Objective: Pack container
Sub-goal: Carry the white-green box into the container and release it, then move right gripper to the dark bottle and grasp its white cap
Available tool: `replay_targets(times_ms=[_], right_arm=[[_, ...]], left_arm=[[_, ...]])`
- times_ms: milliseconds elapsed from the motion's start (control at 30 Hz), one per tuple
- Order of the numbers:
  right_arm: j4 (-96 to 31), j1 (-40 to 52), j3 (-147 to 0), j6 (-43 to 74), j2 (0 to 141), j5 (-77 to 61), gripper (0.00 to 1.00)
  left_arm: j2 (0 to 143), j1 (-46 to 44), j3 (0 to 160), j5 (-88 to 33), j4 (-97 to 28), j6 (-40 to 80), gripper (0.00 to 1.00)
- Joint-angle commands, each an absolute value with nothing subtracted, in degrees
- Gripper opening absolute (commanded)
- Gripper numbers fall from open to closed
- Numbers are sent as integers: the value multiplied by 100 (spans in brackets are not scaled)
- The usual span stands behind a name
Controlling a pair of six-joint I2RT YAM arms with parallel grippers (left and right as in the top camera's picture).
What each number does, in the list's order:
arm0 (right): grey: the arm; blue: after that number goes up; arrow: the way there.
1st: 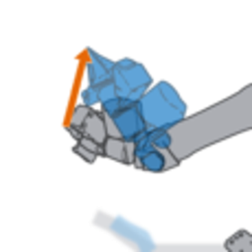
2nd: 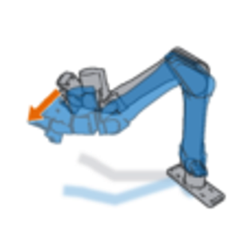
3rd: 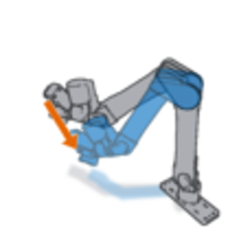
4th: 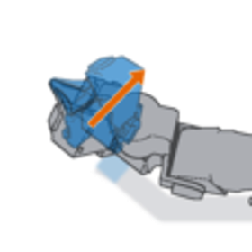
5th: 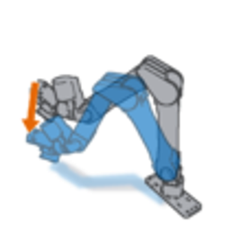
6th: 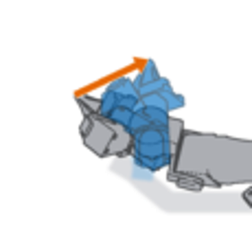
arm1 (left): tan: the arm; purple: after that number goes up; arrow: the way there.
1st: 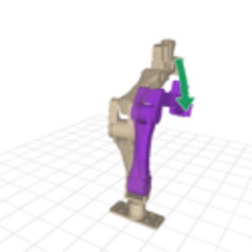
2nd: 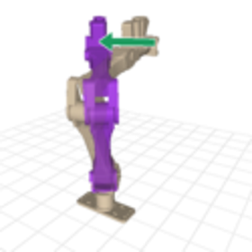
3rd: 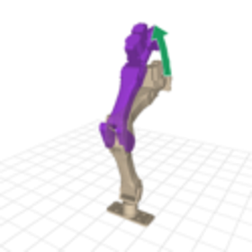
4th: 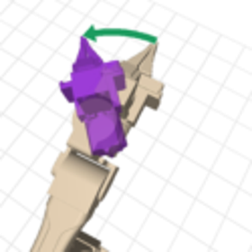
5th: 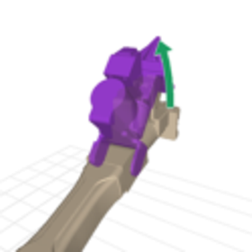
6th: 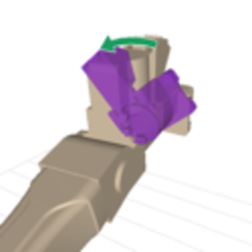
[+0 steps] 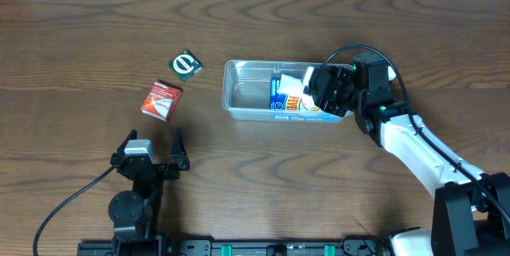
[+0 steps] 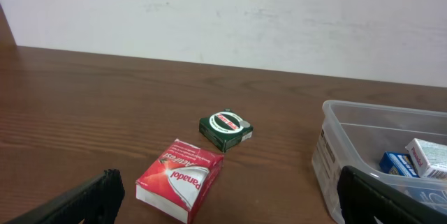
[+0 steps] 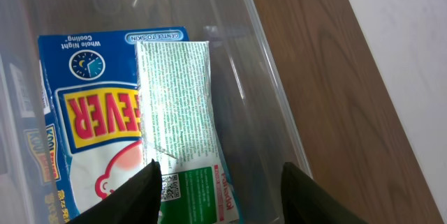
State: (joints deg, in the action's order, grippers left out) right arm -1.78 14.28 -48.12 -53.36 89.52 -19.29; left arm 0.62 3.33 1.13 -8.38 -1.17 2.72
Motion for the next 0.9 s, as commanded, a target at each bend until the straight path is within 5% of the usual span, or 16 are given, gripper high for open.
replay_targets(times_ms=[0,367,633,867], right_arm=[[-49,1533,-4801,-5345,9004,-1951,52],[274,1479,-4930,-2711,7749,-1922,60],[-1503,882,-5290,-1715,6997,-486,72],[-3409,132,-5826,-1013,7039,-613,99]], left_arm=[[34,362,23,-878,-320,215,98],[34,362,23,-878,-320,215,98],[34,362,23,-878,-320,215,98],[34,362,23,-878,-320,215,98]])
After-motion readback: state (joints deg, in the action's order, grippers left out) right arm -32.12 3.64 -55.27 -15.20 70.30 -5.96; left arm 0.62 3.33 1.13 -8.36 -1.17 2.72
